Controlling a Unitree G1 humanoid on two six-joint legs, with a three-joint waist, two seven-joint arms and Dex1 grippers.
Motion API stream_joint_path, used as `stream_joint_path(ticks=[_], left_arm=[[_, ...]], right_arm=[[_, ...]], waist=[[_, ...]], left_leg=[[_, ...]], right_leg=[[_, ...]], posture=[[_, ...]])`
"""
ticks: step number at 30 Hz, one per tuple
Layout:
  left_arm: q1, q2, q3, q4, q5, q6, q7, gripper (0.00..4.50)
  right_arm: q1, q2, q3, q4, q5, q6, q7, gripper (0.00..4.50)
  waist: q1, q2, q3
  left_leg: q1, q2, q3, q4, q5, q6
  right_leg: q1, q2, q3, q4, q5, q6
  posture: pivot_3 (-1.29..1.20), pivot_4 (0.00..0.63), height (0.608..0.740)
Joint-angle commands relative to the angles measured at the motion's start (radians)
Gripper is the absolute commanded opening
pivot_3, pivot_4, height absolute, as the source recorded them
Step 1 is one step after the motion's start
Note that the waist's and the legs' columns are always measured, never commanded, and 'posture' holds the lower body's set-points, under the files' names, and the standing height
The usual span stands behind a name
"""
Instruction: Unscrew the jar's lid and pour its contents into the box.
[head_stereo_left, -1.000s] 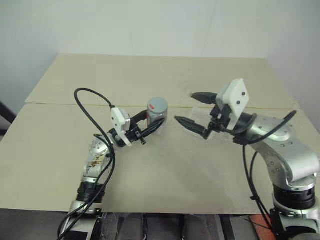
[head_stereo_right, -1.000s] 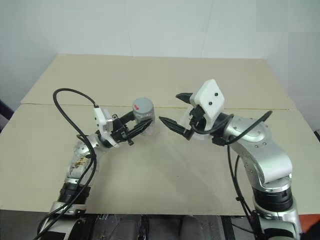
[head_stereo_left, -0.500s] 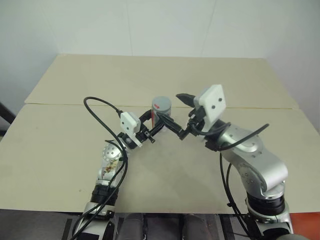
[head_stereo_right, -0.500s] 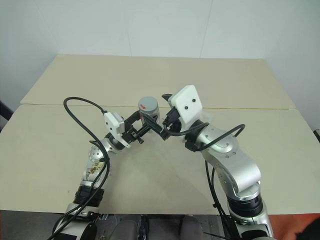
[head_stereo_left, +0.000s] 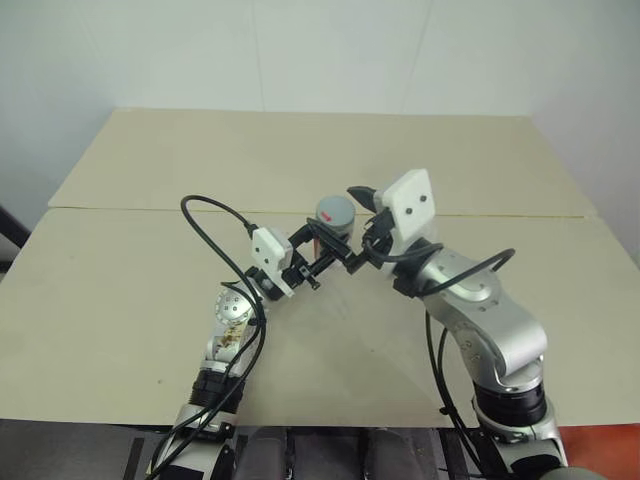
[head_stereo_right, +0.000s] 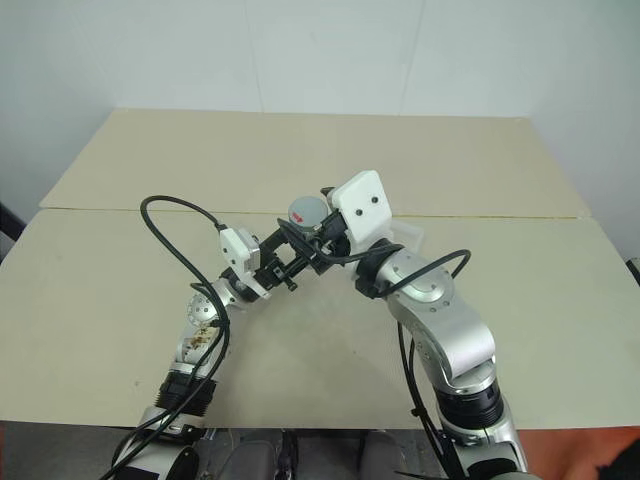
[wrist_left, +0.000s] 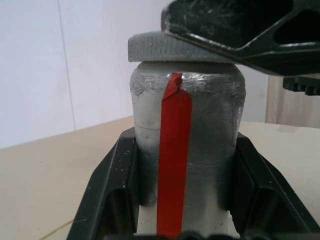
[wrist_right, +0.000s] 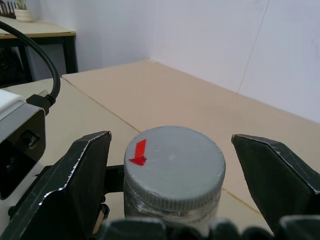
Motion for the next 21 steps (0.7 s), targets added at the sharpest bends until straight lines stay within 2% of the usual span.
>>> stream_joint_path(ticks=[1,2,4,8,9,17,21], left_arm=[[-0.009,-0.004,-0.003,-0.019,-0.006,-0.029,0.000,1.91],[-0.009,-0.004,-0.004,-0.020,-0.006,-0.029,0.000,1.91],[-0.010,-0.003,-0.004,-0.019,-0.006,-0.029,-0.003,1.91],[-0.012,-0.001,-0.006,-0.018,-0.008,-0.027,-0.009,1.91],[-0.012,-0.001,-0.006,-0.018,-0.008,-0.026,-0.009,1.91],[-0.006,-0.006,-0.015,-0.033,-0.008,-0.022,-0.010,1.91],[0.005,0.003,-0.022,-0.056,-0.033,-0.003,-0.041,1.91]], right_arm=[[-0.020,0.004,-0.007,-0.023,-0.004,-0.029,0.002,4.50],[-0.019,0.005,-0.008,-0.023,-0.003,-0.028,0.002,4.50],[-0.017,0.006,-0.009,-0.022,-0.003,-0.027,0.002,4.12],[-0.015,0.004,-0.009,-0.021,-0.004,-0.026,0.003,2.92],[-0.014,0.002,-0.007,-0.020,-0.007,-0.027,0.004,2.77],[-0.007,-0.009,0.000,-0.017,-0.023,-0.031,0.008,2.77],[-0.011,-0.023,-0.015,-0.006,0.002,-0.043,0.058,2.77]], waist=[[0.000,0.000,0.000],[0.000,0.000,0.000],[0.000,0.000,0.000],[0.000,0.000,0.000],[0.000,0.000,0.000],[0.000,0.000,0.000],[0.000,0.000,0.000]], left_leg=[[0.000,0.000,0.000,0.000,0.000,0.000],[0.000,0.000,0.000,0.000,0.000,0.000],[0.000,0.000,0.000,0.000,0.000,0.000],[0.000,0.000,0.000,0.000,0.000,0.001],[0.000,0.000,0.000,0.000,0.000,0.000],[0.000,0.000,0.000,0.000,0.000,0.000],[0.000,0.000,0.000,0.000,0.000,0.001]], right_leg=[[0.000,0.000,0.000,0.000,0.000,0.000],[0.000,0.000,0.000,0.000,0.000,0.000],[0.000,0.000,0.000,0.000,0.000,0.000],[0.000,0.000,0.000,0.000,0.000,0.000],[0.000,0.000,0.000,0.000,0.000,0.000],[0.000,0.000,0.000,0.000,0.000,0.000],[0.000,0.000,0.000,0.000,0.000,0.000]], posture=[[0.00,0.150,0.740],[0.00,0.150,0.740],[0.00,0.150,0.740],[0.00,0.150,0.740],[0.00,0.150,0.740],[0.00,0.150,0.740],[0.00,0.150,0.740]])
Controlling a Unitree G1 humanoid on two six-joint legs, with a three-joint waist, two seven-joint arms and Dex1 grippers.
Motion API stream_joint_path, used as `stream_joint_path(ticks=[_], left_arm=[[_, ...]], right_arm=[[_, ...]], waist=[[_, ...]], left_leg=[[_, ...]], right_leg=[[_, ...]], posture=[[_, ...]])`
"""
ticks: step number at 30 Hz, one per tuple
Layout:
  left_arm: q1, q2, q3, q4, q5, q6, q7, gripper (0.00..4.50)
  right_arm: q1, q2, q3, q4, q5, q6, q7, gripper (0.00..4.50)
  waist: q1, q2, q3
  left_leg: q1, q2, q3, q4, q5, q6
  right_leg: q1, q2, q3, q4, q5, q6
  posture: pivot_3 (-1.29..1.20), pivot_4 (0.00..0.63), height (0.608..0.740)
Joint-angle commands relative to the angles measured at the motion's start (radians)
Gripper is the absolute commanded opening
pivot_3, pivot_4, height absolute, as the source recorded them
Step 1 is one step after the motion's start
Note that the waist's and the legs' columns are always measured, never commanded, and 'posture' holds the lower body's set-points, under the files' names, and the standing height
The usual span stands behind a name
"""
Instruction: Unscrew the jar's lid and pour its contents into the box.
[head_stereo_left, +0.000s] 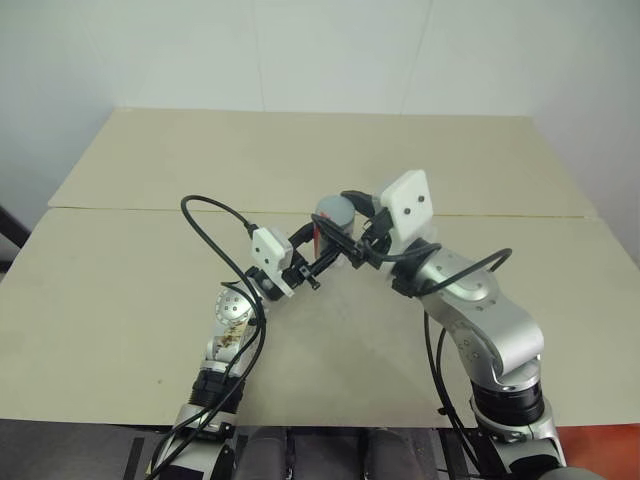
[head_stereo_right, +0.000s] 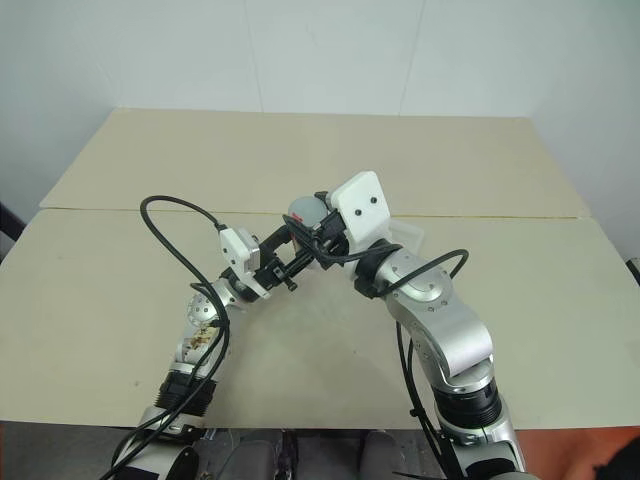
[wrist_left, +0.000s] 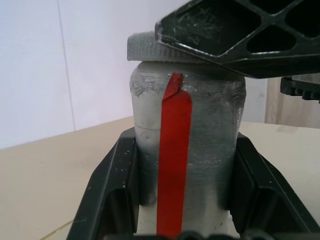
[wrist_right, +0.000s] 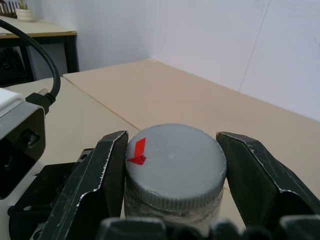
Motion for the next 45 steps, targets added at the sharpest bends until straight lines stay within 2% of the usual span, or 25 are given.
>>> stream_joint_path(ticks=[1,10,15,22,30,39,44,45], left_arm=[[0.008,0.007,-0.020,-0.064,-0.041,0.007,-0.047,1.91],[0.023,0.024,-0.057,-0.139,-0.107,0.079,-0.122,1.91],[0.026,0.040,-0.074,-0.191,-0.136,0.124,-0.163,1.91],[0.061,0.058,-0.085,-0.259,-0.165,0.171,-0.189,1.91],[0.078,0.045,-0.101,-0.295,-0.155,0.171,-0.165,1.91],[0.095,0.056,-0.110,-0.320,-0.150,0.170,-0.150,1.91],[0.109,0.067,-0.110,-0.337,-0.149,0.173,-0.135,1.91],[0.111,0.068,-0.111,-0.336,-0.147,0.170,-0.133,1.91]], right_arm=[[-0.013,-0.024,-0.027,-0.010,0.033,-0.036,0.058,2.77],[-0.047,-0.174,-0.111,0.088,0.199,-0.125,0.378,2.77],[-0.080,-0.250,-0.088,0.216,0.228,-0.241,0.629,2.77],[-0.218,-0.256,-0.067,0.452,0.248,-0.326,0.870,2.77],[-0.419,-0.256,-0.027,0.816,0.231,-0.444,1.254,2.77],[-0.555,-0.344,0.206,1.023,0.426,-0.621,1.291,2.77],[-0.582,-0.355,0.270,1.080,0.453,-0.704,1.291,2.77],[-0.588,-0.352,0.271,1.094,0.449,-0.692,1.291,3.12]], waist=[[0.000,0.000,0.000],[0.000,0.000,0.000],[0.000,0.000,0.000],[-0.007,0.000,0.000],[-0.004,0.000,0.000],[-0.007,0.000,0.000],[-0.007,0.000,0.000],[-0.007,0.000,0.000]], left_leg=[[0.000,0.000,0.000,0.000,0.000,0.000],[0.000,0.000,0.000,0.000,-0.002,0.004],[0.000,0.000,0.000,0.000,-0.002,0.004],[0.001,0.001,0.000,0.000,-0.002,0.004],[0.001,0.001,0.000,0.000,-0.002,0.004],[0.001,0.002,0.000,0.000,0.001,-0.001],[0.000,0.002,0.000,0.000,0.001,-0.001],[0.000,0.002,0.000,0.000,0.001,-0.001]], right_leg=[[0.000,0.000,0.000,0.000,0.000,0.000],[0.001,0.000,0.000,-0.001,0.000,0.000],[0.001,0.000,0.000,-0.001,0.000,0.000],[0.001,0.000,0.000,-0.002,0.000,0.000],[0.001,0.000,0.000,-0.001,0.000,0.000],[0.001,0.000,0.000,-0.001,0.000,0.000],[0.000,0.000,0.000,-0.001,0.000,0.000],[0.000,0.000,0.000,-0.001,0.000,0.000]], posture=[[0.00,0.150,0.740],[0.00,0.150,0.740],[0.00,0.150,0.740],[0.00,0.150,0.740],[0.00,0.150,0.740],[0.00,0.150,0.740],[0.00,0.150,0.740],[0.00,0.150,0.740]])
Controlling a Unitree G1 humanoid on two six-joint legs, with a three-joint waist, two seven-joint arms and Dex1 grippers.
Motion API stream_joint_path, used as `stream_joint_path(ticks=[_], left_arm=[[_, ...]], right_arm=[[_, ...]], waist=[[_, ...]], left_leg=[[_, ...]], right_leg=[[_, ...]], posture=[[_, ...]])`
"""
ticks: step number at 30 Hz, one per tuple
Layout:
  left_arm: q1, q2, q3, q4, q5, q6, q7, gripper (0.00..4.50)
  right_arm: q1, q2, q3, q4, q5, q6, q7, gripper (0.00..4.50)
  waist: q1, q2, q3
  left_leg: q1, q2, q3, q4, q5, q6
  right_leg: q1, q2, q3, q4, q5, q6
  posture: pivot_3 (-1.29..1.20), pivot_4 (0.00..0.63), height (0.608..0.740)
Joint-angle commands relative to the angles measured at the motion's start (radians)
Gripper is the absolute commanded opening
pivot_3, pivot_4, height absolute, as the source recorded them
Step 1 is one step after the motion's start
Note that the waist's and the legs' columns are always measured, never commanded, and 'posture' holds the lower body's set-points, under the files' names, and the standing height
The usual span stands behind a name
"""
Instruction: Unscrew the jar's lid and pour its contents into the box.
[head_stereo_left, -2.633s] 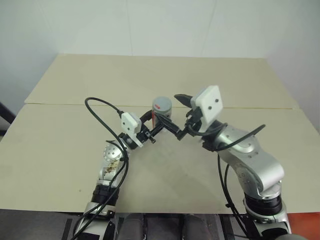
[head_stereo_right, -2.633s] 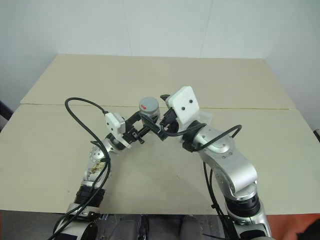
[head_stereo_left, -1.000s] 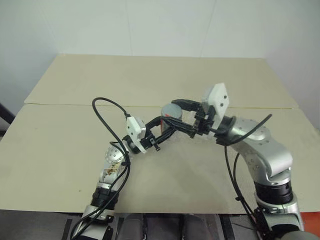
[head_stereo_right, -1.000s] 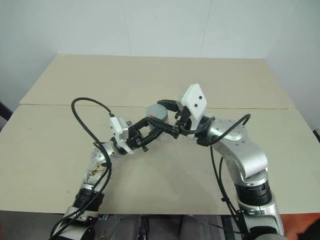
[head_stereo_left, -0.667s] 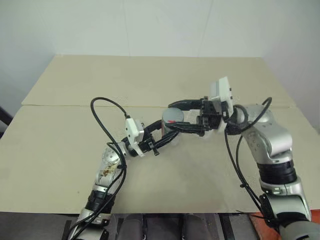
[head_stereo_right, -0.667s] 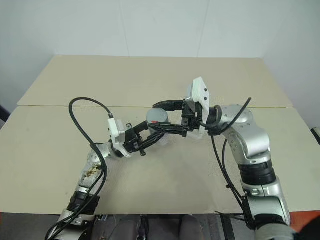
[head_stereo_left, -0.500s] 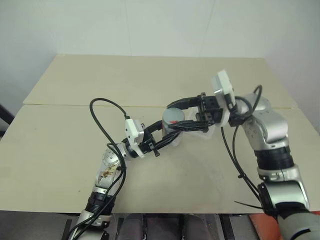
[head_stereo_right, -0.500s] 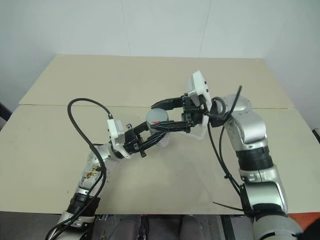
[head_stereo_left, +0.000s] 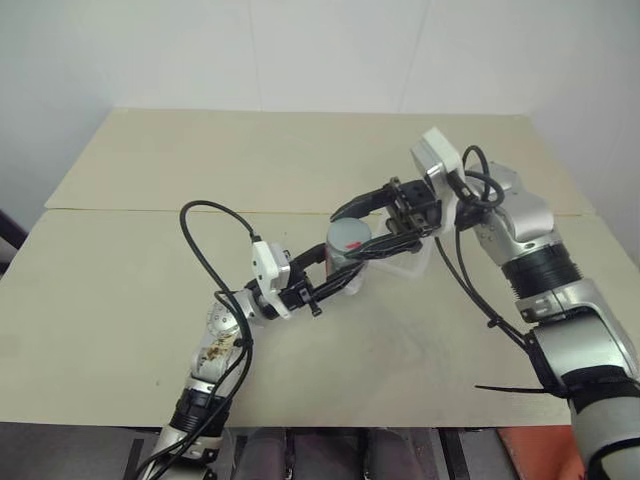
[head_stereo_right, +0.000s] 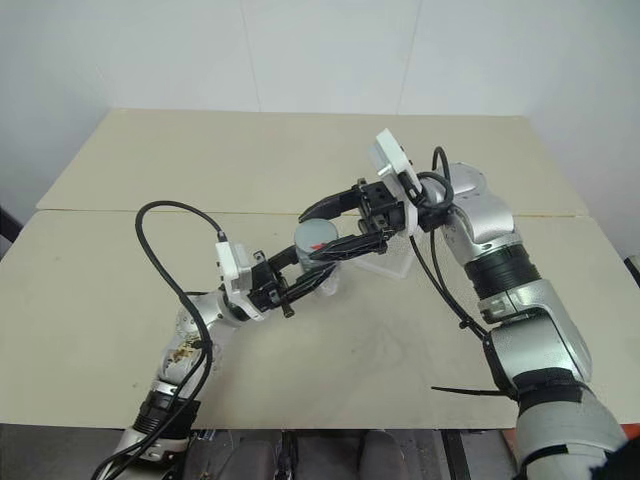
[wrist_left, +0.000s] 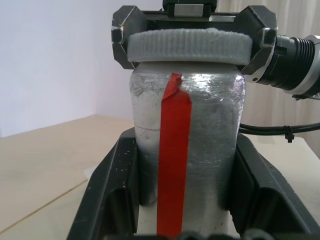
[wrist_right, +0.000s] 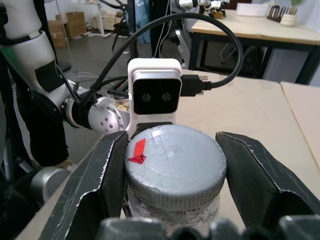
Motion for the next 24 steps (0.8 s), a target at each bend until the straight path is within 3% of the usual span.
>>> stream_joint_path(ticks=[1,5,16,21,24], left_arm=[[0.000,-0.005,-0.031,-0.084,0.002,-0.012,-0.014,1.91],[-0.002,-0.004,-0.034,-0.076,0.003,-0.013,-0.012,1.91],[0.004,-0.003,-0.026,-0.020,0.007,-0.024,-0.029,1.91],[-0.007,-0.022,-0.023,-0.002,0.033,-0.039,-0.001,1.91],[-0.017,-0.038,-0.020,0.024,0.075,-0.066,0.035,1.91]], right_arm=[[-0.036,-0.004,0.000,0.050,-0.004,-0.022,0.045,3.49],[-0.037,0.002,-0.031,0.069,-0.003,-0.018,0.045,4.44],[0.145,-0.145,-0.260,-0.106,0.035,-0.025,0.026,4.44],[0.371,-0.162,-0.426,-0.454,0.007,0.076,-0.279,4.44],[0.497,-0.115,-0.512,-0.701,-0.004,0.189,-0.621,4.44]], waist=[[0.001,0.000,0.000],[0.004,0.000,0.000],[0.019,0.000,0.000],[0.013,0.000,0.000],[0.011,0.000,0.000]], left_leg=[[0.000,0.000,0.000,0.000,0.000,0.000],[0.000,0.000,0.000,0.000,0.000,0.000],[-0.003,0.000,0.001,0.001,0.000,0.000],[-0.002,0.000,0.000,0.000,0.000,0.000],[-0.002,0.000,0.000,0.000,0.000,0.000]], right_leg=[[0.000,0.000,0.000,0.000,0.000,0.000],[0.000,0.000,0.000,0.000,0.000,0.000],[0.000,-0.002,-0.001,-0.003,0.001,0.001],[-0.001,-0.002,-0.001,-0.002,0.001,0.001],[-0.001,-0.002,0.000,-0.002,0.001,0.001]], posture=[[0.00,0.150,0.740],[0.00,0.150,0.740],[0.00,0.150,0.740],[0.00,0.150,0.740],[0.00,0.150,0.740]])
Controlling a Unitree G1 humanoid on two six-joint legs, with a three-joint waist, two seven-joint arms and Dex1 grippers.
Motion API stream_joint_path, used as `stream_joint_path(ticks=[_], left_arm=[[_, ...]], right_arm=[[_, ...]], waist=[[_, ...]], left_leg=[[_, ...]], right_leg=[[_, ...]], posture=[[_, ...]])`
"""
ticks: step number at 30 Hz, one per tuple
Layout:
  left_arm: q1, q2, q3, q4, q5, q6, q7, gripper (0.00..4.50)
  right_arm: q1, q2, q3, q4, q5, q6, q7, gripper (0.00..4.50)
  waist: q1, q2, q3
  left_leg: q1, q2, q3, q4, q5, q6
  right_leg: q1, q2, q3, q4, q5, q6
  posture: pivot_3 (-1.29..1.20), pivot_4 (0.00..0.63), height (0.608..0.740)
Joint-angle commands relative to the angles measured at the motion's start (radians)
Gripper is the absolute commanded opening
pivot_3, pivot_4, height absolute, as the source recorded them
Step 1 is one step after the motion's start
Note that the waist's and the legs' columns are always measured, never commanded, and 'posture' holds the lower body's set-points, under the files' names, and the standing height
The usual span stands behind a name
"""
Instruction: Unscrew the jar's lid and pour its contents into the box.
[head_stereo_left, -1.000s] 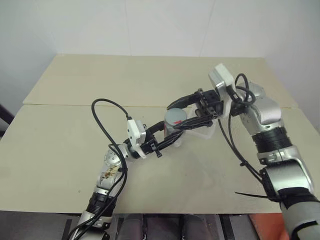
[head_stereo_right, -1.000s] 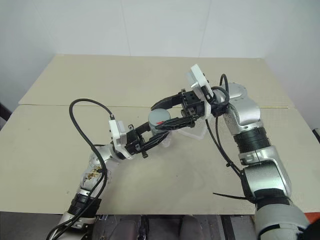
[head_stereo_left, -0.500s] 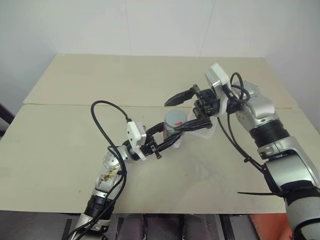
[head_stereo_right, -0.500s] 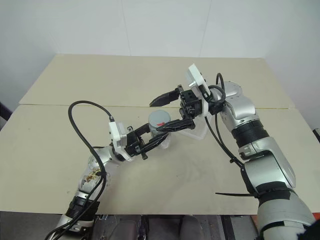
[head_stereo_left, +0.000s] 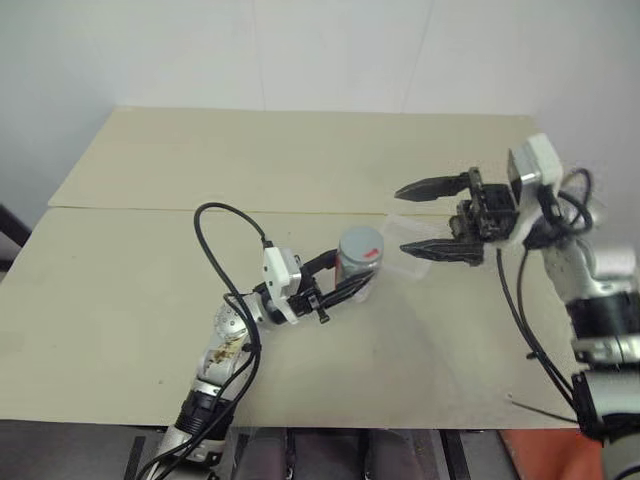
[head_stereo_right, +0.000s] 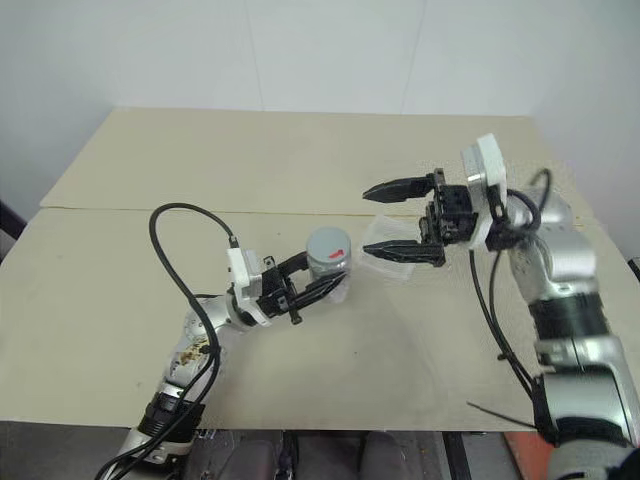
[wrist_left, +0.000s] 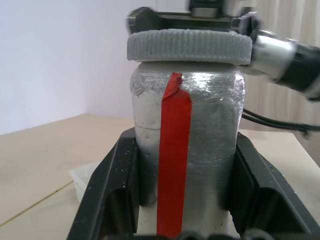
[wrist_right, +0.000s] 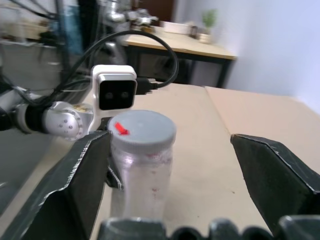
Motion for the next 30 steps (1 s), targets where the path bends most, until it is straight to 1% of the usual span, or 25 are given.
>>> stream_joint_path(ticks=[1,2,3,4,8,10,13,16,20,30], left_arm=[[-0.020,-0.018,0.006,0.017,0.044,-0.062,0.038,1.91],[-0.023,-0.024,0.007,0.035,0.061,-0.081,0.049,1.91],[-0.026,-0.028,0.007,0.047,0.071,-0.095,0.057,1.91],[-0.028,-0.030,0.007,0.056,0.079,-0.105,0.062,1.91],[-0.038,-0.039,0.012,0.088,0.101,-0.132,0.083,1.91],[-0.048,-0.044,0.007,0.114,0.138,-0.157,0.110,1.91],[-0.065,-0.061,0.007,0.145,0.155,-0.179,0.132,1.91],[-0.084,-0.072,0.009,0.173,0.165,-0.196,0.144,1.91],[-0.100,-0.083,0.013,0.194,0.173,-0.211,0.162,1.91],[-0.115,-0.113,0.011,0.231,0.187,-0.233,0.196,1.91]], right_arm=[[0.087,0.051,-0.105,-0.298,-0.033,0.132,-0.397,4.44],[0.131,0.107,-0.110,-0.402,-0.039,0.201,-0.572,4.44],[0.164,0.152,-0.111,-0.483,-0.038,0.256,-0.703,4.44],[0.184,0.184,-0.113,-0.540,-0.034,0.302,-0.791,4.44],[0.255,0.300,-0.028,-0.757,-0.131,0.375,-1.008,4.44],[0.258,0.343,0.033,-0.804,-0.188,0.424,-1.094,4.44],[0.262,0.363,0.123,-0.810,-0.294,0.450,-1.145,4.44],[0.268,0.391,0.175,-0.801,-0.350,0.467,-1.170,4.44],[0.277,0.449,0.186,-0.782,-0.413,0.477,-1.217,4.44],[0.295,0.479,0.199,-0.750,-0.489,0.468,-1.182,4.44]], waist=[[0.000,0.000,0.000],[0.000,0.000,0.000],[0.001,0.000,0.000],[0.001,0.000,0.000],[0.001,0.000,0.000],[0.000,0.000,0.000],[0.000,0.000,0.000],[0.000,0.000,0.000],[-0.001,0.000,0.000],[-0.003,0.000,0.000]], left_leg=[[0.001,0.000,0.000,0.000,0.000,0.000],[0.001,0.000,0.000,0.000,0.000,0.000],[0.001,0.000,0.000,0.000,0.000,0.000],[0.001,0.000,0.000,-0.001,0.000,0.000],[-0.001,-0.001,0.000,-0.001,0.001,-0.002],[-0.001,-0.002,0.000,-0.001,0.001,-0.001],[-0.001,-0.003,0.000,-0.001,0.000,0.001],[-0.001,-0.003,0.000,-0.001,-0.002,0.004],[-0.001,-0.003,0.000,-0.001,-0.002,0.004],[-0.001,-0.003,0.000,-0.001,-0.002,0.004]], right_leg=[[0.000,0.000,0.001,0.000,0.000,0.000],[0.000,0.000,0.001,0.000,0.000,0.000],[-0.001,0.000,0.001,-0.001,0.000,0.000],[-0.001,0.000,0.001,-0.001,0.000,0.000],[-0.003,0.000,0.001,0.000,0.000,0.000],[-0.003,0.000,0.001,0.001,0.000,0.000],[-0.003,0.000,0.001,0.001,0.000,0.000],[-0.002,0.000,0.001,0.001,0.000,0.000],[-0.003,0.001,0.001,0.001,0.000,0.000],[-0.002,0.001,0.000,0.001,0.000,0.000]], posture=[[0.00,0.150,0.740],[0.00,0.150,0.740],[0.00,0.150,0.740],[0.00,0.150,0.740],[0.00,0.150,0.740],[0.00,0.150,0.740],[0.00,0.150,0.740],[0.00,0.150,0.740],[0.00,0.150,0.740],[0.00,0.150,0.740]])
